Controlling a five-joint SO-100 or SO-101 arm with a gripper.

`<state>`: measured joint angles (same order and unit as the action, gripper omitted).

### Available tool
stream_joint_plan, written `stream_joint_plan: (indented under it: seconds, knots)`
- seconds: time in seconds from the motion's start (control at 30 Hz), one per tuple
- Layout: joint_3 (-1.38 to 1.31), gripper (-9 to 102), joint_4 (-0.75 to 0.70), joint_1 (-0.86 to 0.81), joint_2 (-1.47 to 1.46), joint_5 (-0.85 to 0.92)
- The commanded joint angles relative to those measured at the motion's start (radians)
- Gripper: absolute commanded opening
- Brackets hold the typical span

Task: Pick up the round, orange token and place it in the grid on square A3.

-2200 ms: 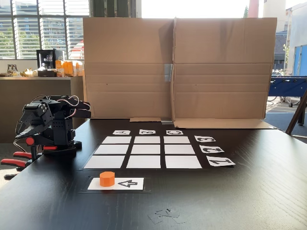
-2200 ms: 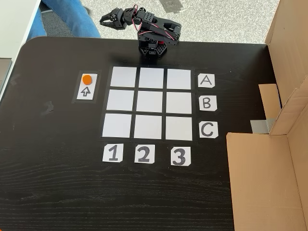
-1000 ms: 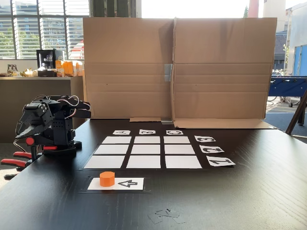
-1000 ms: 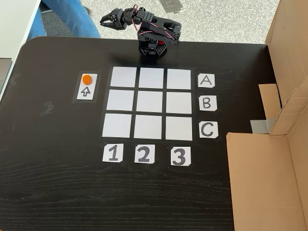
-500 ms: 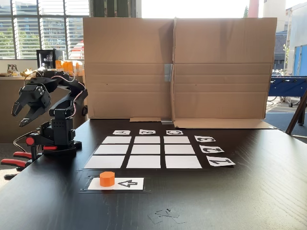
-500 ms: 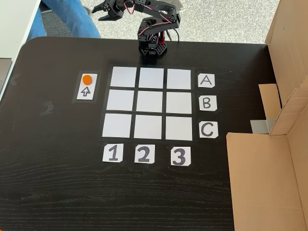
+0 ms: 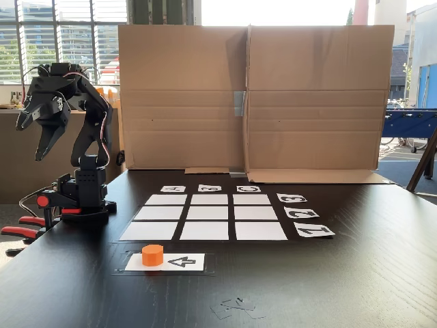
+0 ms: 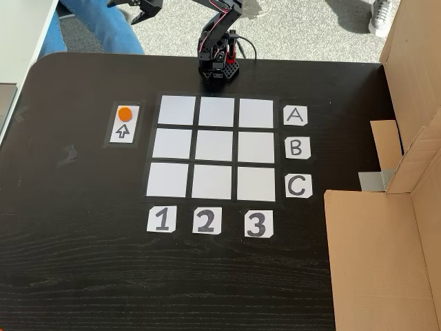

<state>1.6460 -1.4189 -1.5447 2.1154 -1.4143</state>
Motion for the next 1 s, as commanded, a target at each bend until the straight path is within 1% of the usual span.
stream_joint_plan:
  seconds: [0.0,0.4,0.67,0.97]
  knots:
    - [-0.118,38,-0.015,0.046,-0.057,0.038]
    - [-0.265,39,-0.052,0.215,-0.275,0.25]
    - [-0.377,41,-0.086,0.308,-0.388,0.399]
    - [-0.397,44,-0.097,0.402,-0.483,0.503]
